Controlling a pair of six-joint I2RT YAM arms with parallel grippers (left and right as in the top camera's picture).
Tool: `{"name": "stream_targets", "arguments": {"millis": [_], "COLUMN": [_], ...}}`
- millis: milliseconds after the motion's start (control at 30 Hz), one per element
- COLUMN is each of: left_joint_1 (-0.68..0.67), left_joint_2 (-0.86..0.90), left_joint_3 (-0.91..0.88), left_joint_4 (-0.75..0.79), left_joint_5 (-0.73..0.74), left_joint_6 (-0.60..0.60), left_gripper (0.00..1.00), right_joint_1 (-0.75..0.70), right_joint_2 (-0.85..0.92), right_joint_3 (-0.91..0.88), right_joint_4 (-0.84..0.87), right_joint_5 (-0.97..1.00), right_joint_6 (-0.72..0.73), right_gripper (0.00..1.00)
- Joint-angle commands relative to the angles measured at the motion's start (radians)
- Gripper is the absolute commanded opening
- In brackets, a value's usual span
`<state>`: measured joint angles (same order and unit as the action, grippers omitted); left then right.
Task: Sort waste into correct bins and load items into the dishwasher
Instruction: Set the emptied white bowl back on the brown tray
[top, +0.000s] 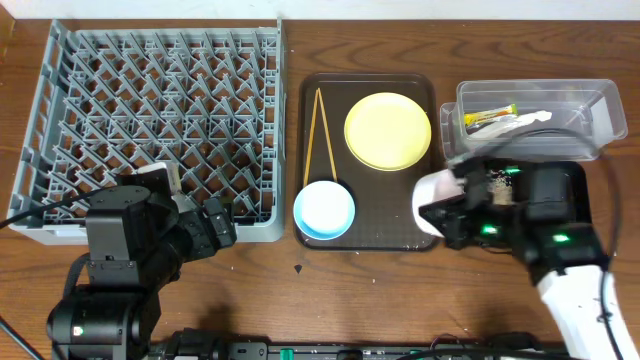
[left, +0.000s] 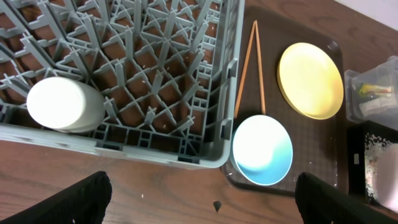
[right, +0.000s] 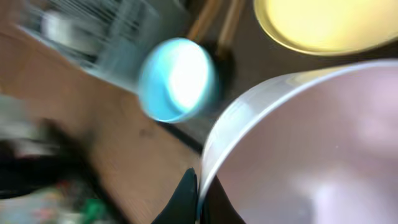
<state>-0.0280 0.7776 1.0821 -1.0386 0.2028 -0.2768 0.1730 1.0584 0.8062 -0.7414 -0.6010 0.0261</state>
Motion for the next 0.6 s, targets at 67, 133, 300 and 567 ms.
{"name": "stream_targets", "arguments": {"millis": [67,133,300,567], "left_joint_1": [0.003,0.003,0.003,-0.007], "left_joint_2": [-0.001,0.001,0.018,0.081], "left_joint_3": [0.025,0.025,0.025,0.026], "left_joint_4": [0.004,0.007,0.007,0.13], "left_joint_5": [0.02,0.052,0.128,0.314], "left_joint_6": [-0.009,0.004,0.124,0.135], "left_gripper": [0.95,0.95,0.95,0.89], "right_joint_1": [0.333,0.394,0.444,0.435], "right_joint_2": [0.129,0.198,0.344,0.351], "right_joint_3": [0.014,0.014,0.015,0.035], "right_joint_4": [0.135,0.193,0.264,0.258], "right_joint_5": [0.484,0.489,0.604,0.447], "right_joint_6": [0.185,0.207,0.244,0.249], "right_gripper": [0.01,0.01,0.01,0.43]}}
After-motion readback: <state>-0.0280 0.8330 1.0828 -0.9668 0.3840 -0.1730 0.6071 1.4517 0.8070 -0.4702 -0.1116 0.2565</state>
